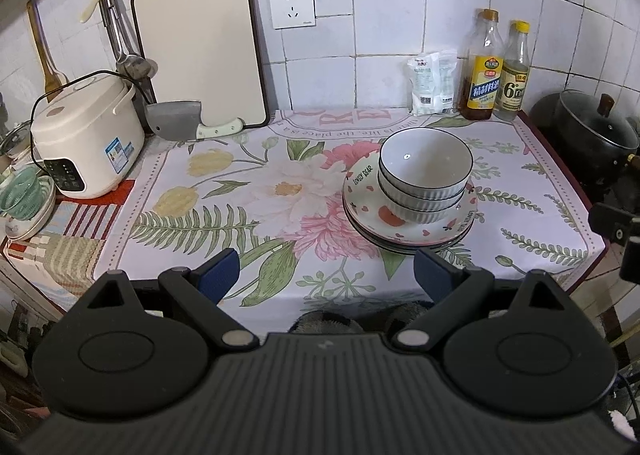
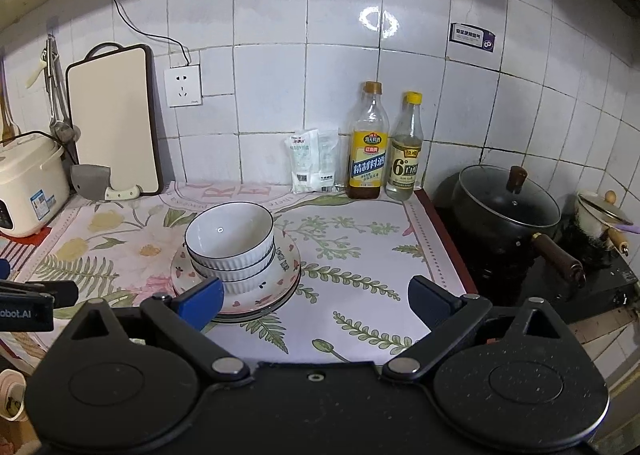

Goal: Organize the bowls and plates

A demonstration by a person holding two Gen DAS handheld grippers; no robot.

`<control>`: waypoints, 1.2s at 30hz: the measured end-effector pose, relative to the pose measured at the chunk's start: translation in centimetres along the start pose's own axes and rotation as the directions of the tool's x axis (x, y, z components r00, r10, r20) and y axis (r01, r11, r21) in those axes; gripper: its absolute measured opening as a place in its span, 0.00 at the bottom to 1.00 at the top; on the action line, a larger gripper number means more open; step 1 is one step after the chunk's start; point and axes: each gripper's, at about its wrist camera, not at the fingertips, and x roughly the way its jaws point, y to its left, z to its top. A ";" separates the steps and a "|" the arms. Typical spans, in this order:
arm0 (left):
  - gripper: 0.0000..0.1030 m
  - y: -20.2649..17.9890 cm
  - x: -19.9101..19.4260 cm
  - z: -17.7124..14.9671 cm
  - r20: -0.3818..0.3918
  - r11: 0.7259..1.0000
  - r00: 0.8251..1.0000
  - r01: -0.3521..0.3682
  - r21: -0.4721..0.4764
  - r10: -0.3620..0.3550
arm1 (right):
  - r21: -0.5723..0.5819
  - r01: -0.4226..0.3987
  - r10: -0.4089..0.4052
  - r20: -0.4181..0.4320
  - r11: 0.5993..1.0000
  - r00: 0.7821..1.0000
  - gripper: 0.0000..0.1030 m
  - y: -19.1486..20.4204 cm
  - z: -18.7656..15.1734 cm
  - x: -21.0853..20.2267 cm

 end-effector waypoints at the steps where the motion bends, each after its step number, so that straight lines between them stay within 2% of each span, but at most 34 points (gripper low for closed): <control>1: 0.92 -0.1 0.0 0.0 0.001 1.000 1.000 -0.001 0.000 0.001 | -0.002 0.002 -0.002 -0.002 1.000 1.000 0.97 0.0 0.0 0.0; 36: 0.92 0.5 0.7 0.0 -0.038 1.000 0.999 -0.010 -0.019 0.009 | -0.040 0.036 -0.037 -0.042 0.999 0.998 0.97 0.6 -0.2 1.0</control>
